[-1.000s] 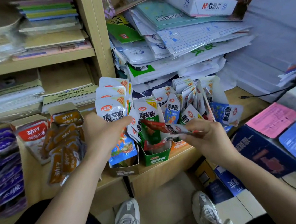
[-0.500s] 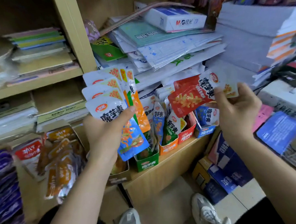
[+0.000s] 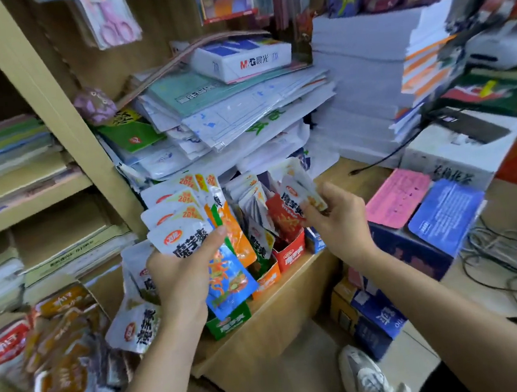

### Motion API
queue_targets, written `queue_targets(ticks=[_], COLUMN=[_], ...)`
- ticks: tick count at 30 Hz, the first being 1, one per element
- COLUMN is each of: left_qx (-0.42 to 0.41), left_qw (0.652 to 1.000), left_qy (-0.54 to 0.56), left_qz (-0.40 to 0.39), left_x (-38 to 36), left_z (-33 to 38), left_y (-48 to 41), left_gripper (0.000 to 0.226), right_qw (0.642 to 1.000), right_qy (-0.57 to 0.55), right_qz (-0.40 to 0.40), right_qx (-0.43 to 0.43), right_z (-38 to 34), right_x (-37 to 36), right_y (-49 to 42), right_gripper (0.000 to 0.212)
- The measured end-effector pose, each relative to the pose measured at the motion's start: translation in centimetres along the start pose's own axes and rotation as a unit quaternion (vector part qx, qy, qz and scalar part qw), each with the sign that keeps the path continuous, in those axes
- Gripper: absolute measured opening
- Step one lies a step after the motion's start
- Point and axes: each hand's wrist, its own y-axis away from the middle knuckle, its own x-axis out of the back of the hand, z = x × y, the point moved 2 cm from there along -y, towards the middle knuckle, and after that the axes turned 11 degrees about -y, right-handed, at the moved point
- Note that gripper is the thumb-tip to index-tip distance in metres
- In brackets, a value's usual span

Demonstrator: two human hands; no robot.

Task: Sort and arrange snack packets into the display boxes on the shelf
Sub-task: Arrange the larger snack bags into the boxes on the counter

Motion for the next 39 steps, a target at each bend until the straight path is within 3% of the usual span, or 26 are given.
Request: queue_targets(ticks=[3,8,10,13,14,16,18,23,28,34,39], left_qx=[0.017,0.063,0.088,0.115,0.121,0.124,0.118,0.131,0.17,0.188,0.164], left_qw=[1.0,0.996,0.991,0.981,0.978,0.975,0.976,0.979,0.975,0.968,0.971], left_qy=[0.001,0.022,0.044,0.075,0.084,0.094,0.084,0.077,0.104,0.133,0.127], left_qz=[-0.008,-0.059,-0.094,-0.137,-0.147,-0.158,-0.16,-0.136,-0.097,-0.105,-0.121], left_x=[-0.3,-0.7,-0.7,-0.8,-0.9,-1.1,-1.3,-0.7,1.5,2.0,1.5], left_z=[-0.2,-0.3,-0.2,0.1,0.3,0.4,0.4,0.0,-0.6,-0.9,-1.1], left_y=[-0.2,0.2,0.3,0.7,0.8,1.1,1.4,1.3,0.1,0.4,1.2], left_gripper=[0.041,0.031,0.031,0.04,0.044,0.046,0.044,0.039,0.035,0.028,0.032], right_qw=[0.998,0.977,0.983,1.0,0.995,0.942,0.901,0.902,0.928,0.925,0.927], right_qy=[0.033,0.146,0.139,0.012,-0.066,-0.221,-0.298,-0.328,-0.289,-0.285,-0.293], right_qz=[-0.053,-0.15,-0.121,-0.022,-0.058,-0.188,-0.232,-0.162,-0.087,-0.127,-0.16], right_qx=[-0.032,-0.042,-0.012,0.011,-0.041,-0.171,-0.213,-0.231,-0.217,-0.216,-0.172], right_z=[1.9,3.0,1.7,-2.3,-3.3,-4.7,-5.1,-4.6,-4.4,-4.6,-4.9], right_x=[-0.5,-2.4,-2.3,-1.1,-1.0,-1.8,-2.8,-4.0,-3.7,-6.1,-7.3], right_y=[-0.8,-0.9,-0.7,0.6,1.2,2.7,3.7,4.5,3.3,4.4,5.2], right_gripper=[0.005,0.023,0.018,0.021,0.032,0.057,0.052,0.027,0.018,0.012,0.03])
